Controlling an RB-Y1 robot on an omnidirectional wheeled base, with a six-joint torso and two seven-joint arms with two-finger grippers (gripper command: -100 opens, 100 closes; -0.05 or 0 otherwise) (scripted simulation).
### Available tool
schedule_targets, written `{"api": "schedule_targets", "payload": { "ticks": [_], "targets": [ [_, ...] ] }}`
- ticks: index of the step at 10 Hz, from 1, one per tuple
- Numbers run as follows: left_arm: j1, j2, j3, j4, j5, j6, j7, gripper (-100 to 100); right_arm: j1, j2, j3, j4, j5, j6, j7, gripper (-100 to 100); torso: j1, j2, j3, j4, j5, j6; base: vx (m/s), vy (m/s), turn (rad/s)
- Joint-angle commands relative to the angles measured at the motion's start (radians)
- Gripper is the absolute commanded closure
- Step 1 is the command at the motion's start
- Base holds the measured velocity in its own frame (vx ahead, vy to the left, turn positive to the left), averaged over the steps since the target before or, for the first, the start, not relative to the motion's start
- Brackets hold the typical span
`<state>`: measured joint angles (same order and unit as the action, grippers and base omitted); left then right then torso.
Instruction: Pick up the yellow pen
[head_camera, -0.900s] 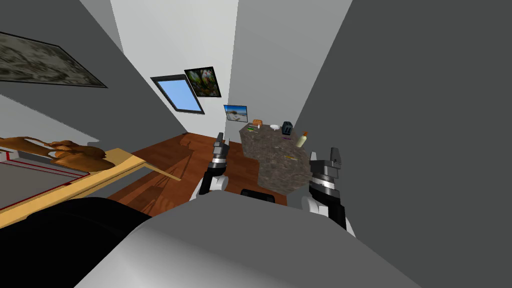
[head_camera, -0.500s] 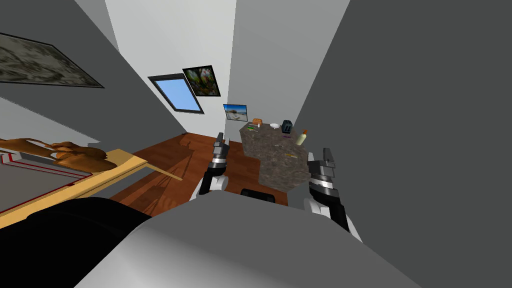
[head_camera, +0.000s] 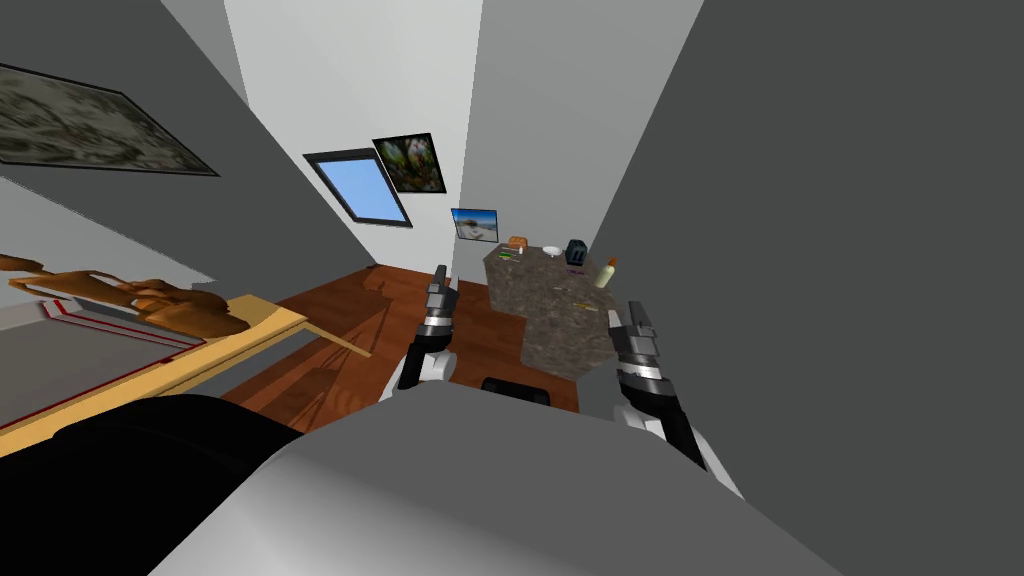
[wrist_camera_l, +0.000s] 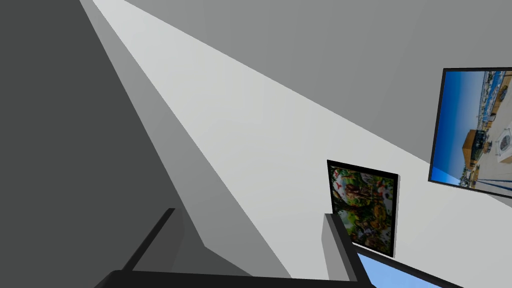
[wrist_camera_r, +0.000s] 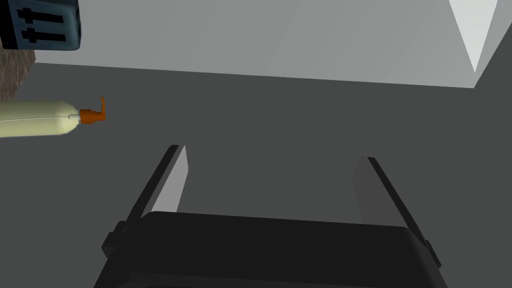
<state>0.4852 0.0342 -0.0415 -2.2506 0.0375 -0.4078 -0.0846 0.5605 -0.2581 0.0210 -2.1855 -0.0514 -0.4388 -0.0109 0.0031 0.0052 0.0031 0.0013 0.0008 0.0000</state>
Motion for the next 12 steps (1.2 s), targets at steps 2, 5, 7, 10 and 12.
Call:
{"api": "schedule_targets", "payload": {
  "ticks": [2,5,7,10,12],
  "targets": [
    [0.0,0.0,0.0,0.0,0.0,0.0,0.0,0,0.01,-0.059,0.009,0.014,0.0,0.001,0.011,-100,0.0,-0.001,-0.001,0.0,0.0,0.0,-0.051,0.041,0.029],
    [0.0,0.0,0.0,0.0,0.0,0.0,0.0,0,0.027,-0.153,0.023,0.053,0.007,-0.001,0.03,-100,0.001,-0.001,-0.001,0.0,0.0,0.0,-0.059,0.056,0.071],
    [0.0,0.0,0.0,0.0,0.0,0.0,0.0,0,0.038,-0.202,0.03,0.076,0.013,-0.002,0.039,-100,0.0,-0.002,-0.001,0.0,0.0,0.0,-0.041,0.038,0.076],
    [0.0,0.0,0.0,0.0,0.0,0.0,0.0,0,0.063,-0.291,0.043,0.127,0.033,-0.007,0.055,-100,-0.001,-0.003,-0.002,-0.001,0.0,0.0,-0.03,0.037,0.112],
    [0.0,0.0,0.0,0.0,0.0,0.0,0.0,0,0.078,-0.344,0.05,0.156,0.045,-0.01,0.063,-100,-0.002,-0.004,-0.002,-0.001,0.0,0.0,-0.021,0.029,0.116]
  ]
}}
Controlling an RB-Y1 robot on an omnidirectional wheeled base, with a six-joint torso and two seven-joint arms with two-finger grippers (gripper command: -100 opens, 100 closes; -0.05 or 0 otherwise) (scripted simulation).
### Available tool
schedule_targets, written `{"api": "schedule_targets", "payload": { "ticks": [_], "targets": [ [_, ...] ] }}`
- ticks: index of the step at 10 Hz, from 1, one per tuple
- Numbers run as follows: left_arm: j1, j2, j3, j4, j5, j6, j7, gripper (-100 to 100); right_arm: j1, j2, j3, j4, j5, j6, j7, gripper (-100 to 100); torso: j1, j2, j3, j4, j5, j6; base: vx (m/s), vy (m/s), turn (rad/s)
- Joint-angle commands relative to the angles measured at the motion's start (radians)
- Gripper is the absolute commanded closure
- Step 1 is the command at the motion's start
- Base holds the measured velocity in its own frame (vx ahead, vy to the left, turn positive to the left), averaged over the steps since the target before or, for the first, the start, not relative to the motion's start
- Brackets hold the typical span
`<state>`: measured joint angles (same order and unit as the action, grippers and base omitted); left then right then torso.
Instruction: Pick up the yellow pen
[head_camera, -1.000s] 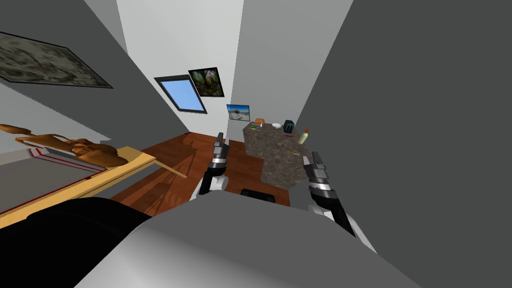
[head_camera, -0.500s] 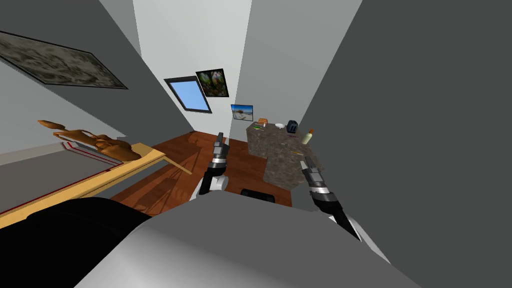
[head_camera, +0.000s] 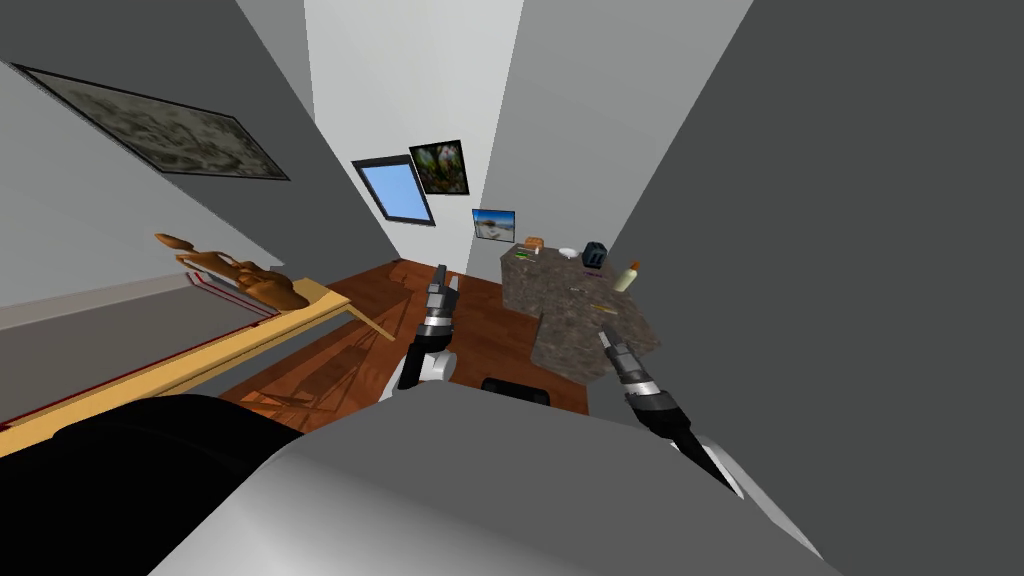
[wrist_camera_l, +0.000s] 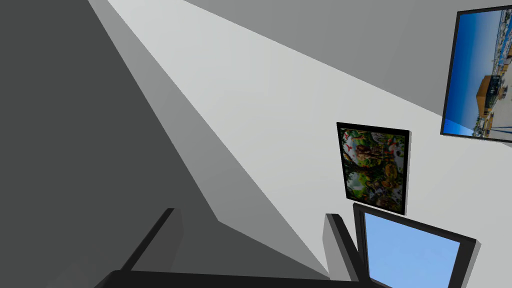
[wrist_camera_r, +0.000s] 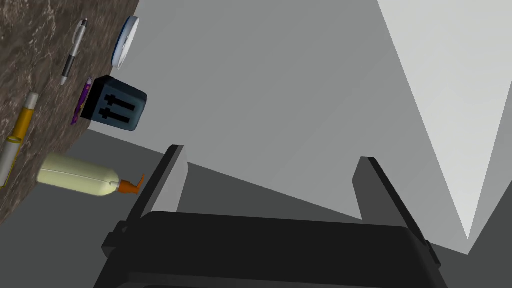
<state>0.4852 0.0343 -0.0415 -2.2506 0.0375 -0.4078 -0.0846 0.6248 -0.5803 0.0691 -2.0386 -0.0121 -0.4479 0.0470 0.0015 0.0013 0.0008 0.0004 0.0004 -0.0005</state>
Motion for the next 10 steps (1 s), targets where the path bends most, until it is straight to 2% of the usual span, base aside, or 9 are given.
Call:
{"api": "schedule_targets", "payload": {
  "ticks": [1,2,3,4,5,7,8,9,10],
  "targets": [
    [0.0,0.0,0.0,0.0,0.0,0.0,0.0,0,0.014,-0.036,0.002,0.009,0.006,-0.001,0.005,-100,0.0,0.0,0.0,0.0,0.0,0.0,-0.016,0.024,0.092],
    [0.0,0.0,0.0,0.0,0.0,0.0,0.0,0,0.029,-0.071,0.008,0.04,0.021,-0.005,0.012,-100,0.0,0.0,0.0,0.0,0.0,0.001,-0.009,0.031,0.188],
    [0.0,0.0,0.0,0.0,0.0,0.0,0.0,0,0.029,-0.09,0.008,0.04,0.021,-0.005,0.012,-100,0.0,-0.001,0.0,0.0,0.0,0.0,-0.003,0.02,0.086],
    [0.0,0.0,0.0,0.0,0.0,0.0,0.0,0,0.046,-0.122,0.013,0.072,0.037,-0.008,0.018,-100,-0.001,-0.001,-0.001,0.0,0.0,0.001,0.0,0.026,0.229],
    [0.0,0.0,0.0,0.0,0.0,0.0,0.0,0,0.046,-0.146,0.013,0.072,0.037,-0.008,0.018,-100,-0.001,-0.001,-0.001,0.0,0.0,0.0,0.002,0.014,0.094],
    [0.0,0.0,0.0,0.0,0.0,0.0,0.0,0,0.063,-0.204,0.016,0.107,0.055,-0.012,0.024,-100,-0.001,-0.002,-0.001,0.0,0.0,0.0,0.006,0.016,0.152],
    [0.0,0.0,0.0,0.0,0.0,0.0,0.0,0,0.08,-0.236,0.019,0.143,0.073,-0.016,0.03,-100,-0.001,-0.002,-0.001,0.0,0.0,0.001,0.013,0.018,0.203],
    [0.0,0.0,0.0,0.0,0.0,0.0,0.0,0,0.08,-0.264,0.019,0.143,0.073,-0.016,0.03,-100,-0.001,-0.002,-0.001,0.0,0.0,0.0,0.014,0.009,0.144],
    [0.0,0.0,0.0,0.0,0.0,0.0,0.0,0,0.098,-0.296,0.021,0.181,0.093,-0.019,0.036,-100,-0.002,-0.002,-0.001,0.0,0.0,0.0,0.02,0.009,0.258]
  ]
}}
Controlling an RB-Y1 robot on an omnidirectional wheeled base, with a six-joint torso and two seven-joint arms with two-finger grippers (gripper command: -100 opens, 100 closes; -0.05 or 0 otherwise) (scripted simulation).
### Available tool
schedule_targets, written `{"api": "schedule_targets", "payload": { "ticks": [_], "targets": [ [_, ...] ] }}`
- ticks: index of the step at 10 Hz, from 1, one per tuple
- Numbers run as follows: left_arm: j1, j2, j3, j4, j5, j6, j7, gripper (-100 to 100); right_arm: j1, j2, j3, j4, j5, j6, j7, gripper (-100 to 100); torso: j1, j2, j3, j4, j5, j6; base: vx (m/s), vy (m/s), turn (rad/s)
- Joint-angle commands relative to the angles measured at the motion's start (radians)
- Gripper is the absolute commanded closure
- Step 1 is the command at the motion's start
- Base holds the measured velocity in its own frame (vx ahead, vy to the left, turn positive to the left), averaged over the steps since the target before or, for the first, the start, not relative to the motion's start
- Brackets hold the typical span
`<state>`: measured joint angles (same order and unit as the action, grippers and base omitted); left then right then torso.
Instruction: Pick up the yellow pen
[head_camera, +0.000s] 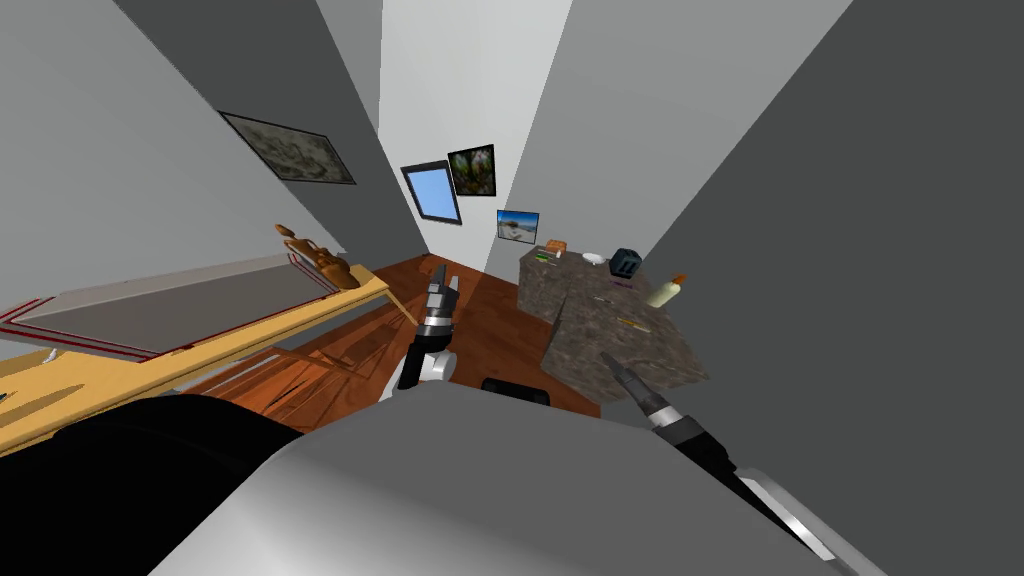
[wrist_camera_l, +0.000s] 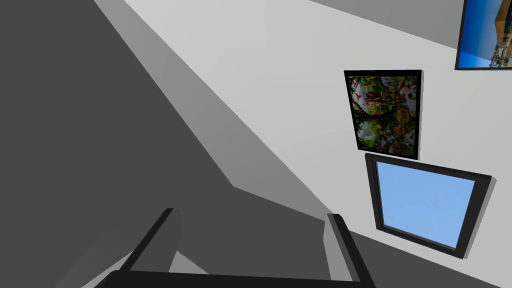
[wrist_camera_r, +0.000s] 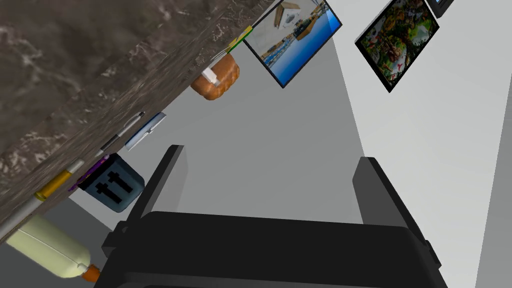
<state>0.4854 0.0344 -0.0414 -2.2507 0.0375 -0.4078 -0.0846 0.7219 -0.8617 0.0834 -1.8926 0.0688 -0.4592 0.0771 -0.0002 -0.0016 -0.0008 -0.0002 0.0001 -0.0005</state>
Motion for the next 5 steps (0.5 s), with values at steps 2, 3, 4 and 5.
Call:
{"api": "schedule_targets", "payload": {
  "ticks": [2,3,4,5],
  "targets": [
    [0.0,0.0,0.0,0.0,0.0,0.0,0.0,0,0.018,-0.075,0.008,0.071,0.032,-0.012,0.011,-100,0.0,0.0,0.0,0.0,0.0,0.001,0.018,0.007,0.177],
    [0.0,0.0,0.0,0.0,0.0,0.0,0.0,0,0.018,-0.095,0.008,0.075,0.032,-0.012,0.011,-100,0.0,0.0,0.0,0.0,0.0,0.0,0.02,0.002,0.123],
    [0.0,0.0,0.0,0.0,0.0,0.0,0.0,0,0.018,-0.107,0.008,0.075,0.032,-0.012,0.011,-100,0.0,0.0,0.0,0.0,0.0,0.001,0.01,-0.004,0.006],
    [0.0,0.0,0.0,0.0,0.0,0.0,0.0,0,0.036,-0.147,0.009,0.114,0.053,-0.016,0.016,-100,0.0,0.001,0.0,0.0,0.0,0.001,0.019,0.004,0.247]
  ]
}}
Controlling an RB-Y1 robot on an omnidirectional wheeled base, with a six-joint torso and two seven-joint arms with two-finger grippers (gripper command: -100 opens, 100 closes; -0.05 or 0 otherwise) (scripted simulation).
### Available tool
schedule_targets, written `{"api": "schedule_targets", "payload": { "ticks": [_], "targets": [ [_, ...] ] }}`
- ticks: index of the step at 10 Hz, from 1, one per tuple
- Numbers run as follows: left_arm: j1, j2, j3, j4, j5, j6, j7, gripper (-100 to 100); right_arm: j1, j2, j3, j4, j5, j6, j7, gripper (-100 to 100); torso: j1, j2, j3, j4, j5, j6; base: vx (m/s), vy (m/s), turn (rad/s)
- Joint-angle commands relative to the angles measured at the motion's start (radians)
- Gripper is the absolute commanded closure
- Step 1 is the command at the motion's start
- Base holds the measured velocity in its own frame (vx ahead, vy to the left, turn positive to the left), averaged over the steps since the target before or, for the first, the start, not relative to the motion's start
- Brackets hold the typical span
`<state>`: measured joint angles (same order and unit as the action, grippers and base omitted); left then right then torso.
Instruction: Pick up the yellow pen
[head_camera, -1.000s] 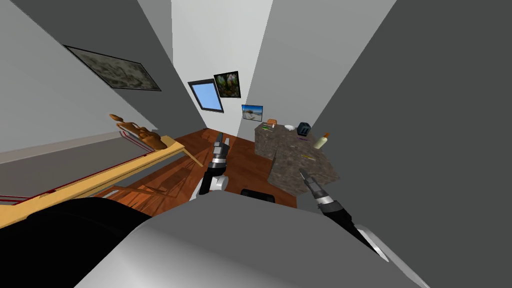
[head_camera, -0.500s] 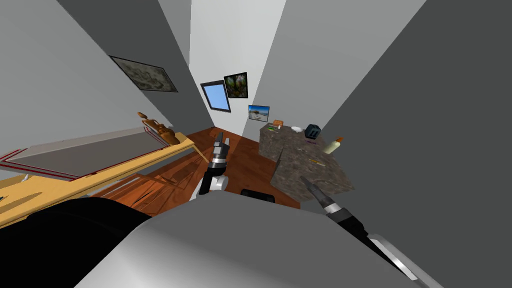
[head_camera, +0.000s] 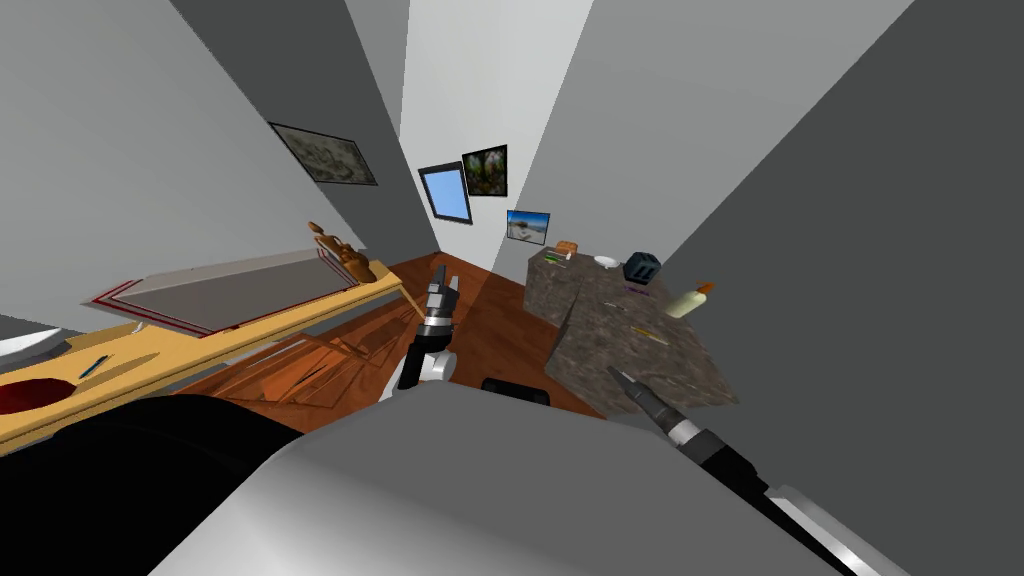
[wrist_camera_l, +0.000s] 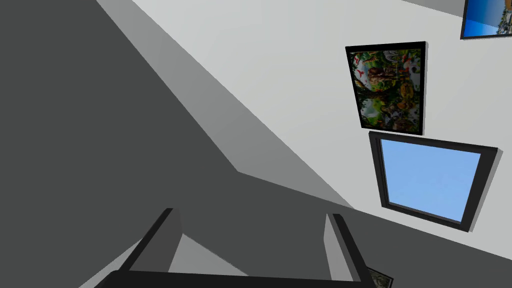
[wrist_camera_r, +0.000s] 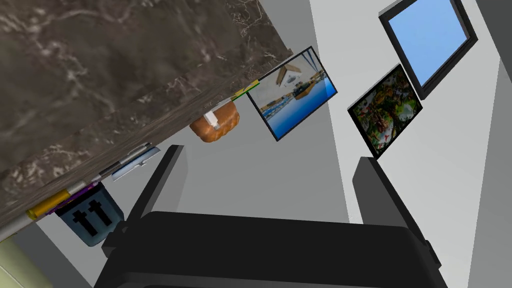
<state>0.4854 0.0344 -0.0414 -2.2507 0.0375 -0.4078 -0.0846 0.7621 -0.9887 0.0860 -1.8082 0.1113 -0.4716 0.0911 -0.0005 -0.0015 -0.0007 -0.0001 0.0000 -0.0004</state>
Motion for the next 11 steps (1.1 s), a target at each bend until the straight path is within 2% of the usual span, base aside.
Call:
{"api": "schedule_targets", "payload": {
  "ticks": [1,2,3,4,5,6,7,8,9,10,11],
  "targets": [
    [0.0,0.0,0.0,0.0,0.0,0.0,0.0,0,-0.004,-0.044,0.006,0.03,0.011,-0.003,0.002,-100,0.0,0.0,0.0,0.0,0.0,0.0,0.02,-0.004,0.143],
    [0.0,0.0,0.0,0.0,0.0,0.0,0.0,0,0.013,-0.08,0.006,0.068,0.032,-0.007,0.006,-100,0.0,0.0,0.0,0.0,0.0,0.001,0.028,0.0,0.254],
    [0.0,0.0,0.0,0.0,0.0,0.0,0.0,0,0.013,-0.109,0.006,0.07,0.032,-0.007,0.006,-100,0.0,-0.001,-0.001,0.0,0.0,0.0,0.025,-0.007,0.132],
    [0.0,0.0,0.0,0.0,0.0,0.0,0.0,0,0.031,-0.14,0.006,0.11,0.053,-0.011,0.01,-100,-0.001,-0.001,0.0,0.0,0.0,0.001,0.027,-0.008,0.276],
    [0.0,0.0,0.0,0.0,0.0,0.0,0.0,0,0.031,-0.166,0.006,0.11,0.053,-0.011,0.01,-100,-0.001,-0.001,-0.001,0.0,0.0,0.0,0.027,-0.009,0.134],
    [0.0,0.0,0.0,0.0,0.0,0.0,0.0,0,0.049,-0.201,0.006,0.147,0.074,-0.014,0.014,-100,-0.001,-0.001,-0.001,0.0,0.0,0.001,0.037,-0.009,0.232],
    [0.0,0.0,0.0,0.0,0.0,0.0,0.0,0,0.049,-0.231,0.006,0.151,0.074,-0.014,0.014,-100,-0.001,-0.001,-0.001,0.0,0.0,0.0,0.033,-0.019,0.137],
    [0.0,0.0,0.0,0.0,0.0,0.0,0.0,0,0.049,-0.241,0.006,0.151,0.074,-0.014,0.014,-100,-0.001,-0.001,-0.001,0.0,0.0,0.001,0.016,-0.011,-0.012],
    [0.0,0.0,0.0,0.0,0.0,0.0,0.0,0,0.067,-0.282,0.006,0.19,0.096,-0.018,0.017,-100,0.0,0.0,0.0,0.0,0.0,0.001,0.028,-0.01,0.197],
    [0.0,0.0,0.0,0.0,0.0,0.0,0.0,0,0.067,-0.305,0.006,0.19,0.096,-0.018,0.017,-100,-0.001,-0.001,-0.001,0.0,0.0,0.0,0.028,-0.02,0.162],
    [0.0,0.0,0.0,0.0,0.0,0.0,0.0,0,0.085,-0.338,0.007,0.227,0.118,-0.021,0.02,-100,-0.001,-0.001,-0.001,0.0,0.0,0.001,0.035,-0.022,0.296]
  ]
}}
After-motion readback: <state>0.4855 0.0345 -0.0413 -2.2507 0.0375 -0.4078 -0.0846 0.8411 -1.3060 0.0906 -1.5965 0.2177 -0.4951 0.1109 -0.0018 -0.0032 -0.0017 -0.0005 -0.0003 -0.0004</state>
